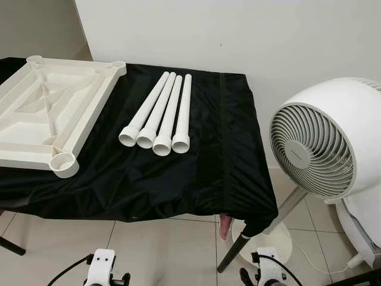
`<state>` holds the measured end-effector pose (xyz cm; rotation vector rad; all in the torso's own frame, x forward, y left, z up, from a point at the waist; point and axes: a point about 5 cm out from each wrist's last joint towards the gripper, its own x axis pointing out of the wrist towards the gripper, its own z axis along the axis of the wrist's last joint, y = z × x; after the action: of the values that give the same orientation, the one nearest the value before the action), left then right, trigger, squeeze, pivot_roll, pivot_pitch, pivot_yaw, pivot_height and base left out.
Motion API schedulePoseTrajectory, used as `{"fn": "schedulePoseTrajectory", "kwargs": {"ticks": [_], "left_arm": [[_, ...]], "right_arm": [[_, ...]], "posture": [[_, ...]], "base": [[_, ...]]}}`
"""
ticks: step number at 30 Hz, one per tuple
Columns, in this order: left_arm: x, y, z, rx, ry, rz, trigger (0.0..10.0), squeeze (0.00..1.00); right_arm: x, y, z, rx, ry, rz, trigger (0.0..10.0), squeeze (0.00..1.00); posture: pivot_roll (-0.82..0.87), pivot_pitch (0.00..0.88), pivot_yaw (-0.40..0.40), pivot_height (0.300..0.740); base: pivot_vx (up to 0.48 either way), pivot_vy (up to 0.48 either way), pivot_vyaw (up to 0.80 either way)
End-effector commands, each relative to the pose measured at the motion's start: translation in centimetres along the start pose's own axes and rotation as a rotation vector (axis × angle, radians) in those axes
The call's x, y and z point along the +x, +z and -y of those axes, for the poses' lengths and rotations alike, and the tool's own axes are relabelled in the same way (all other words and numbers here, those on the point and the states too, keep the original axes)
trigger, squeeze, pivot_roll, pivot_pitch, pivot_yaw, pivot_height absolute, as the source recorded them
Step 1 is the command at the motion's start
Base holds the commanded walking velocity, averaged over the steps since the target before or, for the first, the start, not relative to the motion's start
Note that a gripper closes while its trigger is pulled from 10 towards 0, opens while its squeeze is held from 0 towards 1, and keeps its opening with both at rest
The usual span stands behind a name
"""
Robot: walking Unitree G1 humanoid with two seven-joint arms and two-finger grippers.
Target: Building children table
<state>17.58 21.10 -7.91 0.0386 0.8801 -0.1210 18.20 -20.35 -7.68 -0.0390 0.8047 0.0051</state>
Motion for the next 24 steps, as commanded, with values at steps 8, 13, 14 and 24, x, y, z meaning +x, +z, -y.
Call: {"fn": "schedulePoseTrajectory", "kwargs": {"ticks": [8,13,14,24], "left_arm": [[0.03,-0.03,-0.13,0.000,0.024,-0.012,10.0,0.00],[0.10,0.23,-0.13,0.003,0.022,-0.005,10.0,0.00],[0.10,0.23,-0.13,0.003,0.022,-0.005,10.0,0.00],[0.14,0.42,-0.11,0.012,0.009,0.000,10.0,0.00]], "right_arm": [[-0.11,-0.49,0.02,0.011,-0.010,-0.022,10.0,0.00],[-0.05,-0.32,0.06,0.013,-0.015,-0.019,10.0,0.00],[-0.05,-0.32,0.06,0.013,-0.015,-0.019,10.0,0.00],[-0.15,-0.54,0.14,0.016,-0.020,-0.020,10.0,0.00]], "posture": [[-0.01,0.000,0.021,0.740],[-0.02,0.000,0.023,0.740],[-0.02,0.000,0.023,0.740],[-0.02,0.000,0.038,0.740]], "base": [[0.000,0.000,0.00],[0.000,0.000,0.00],[0.000,0.000,0.00],[0.000,0.000,0.00]]}}
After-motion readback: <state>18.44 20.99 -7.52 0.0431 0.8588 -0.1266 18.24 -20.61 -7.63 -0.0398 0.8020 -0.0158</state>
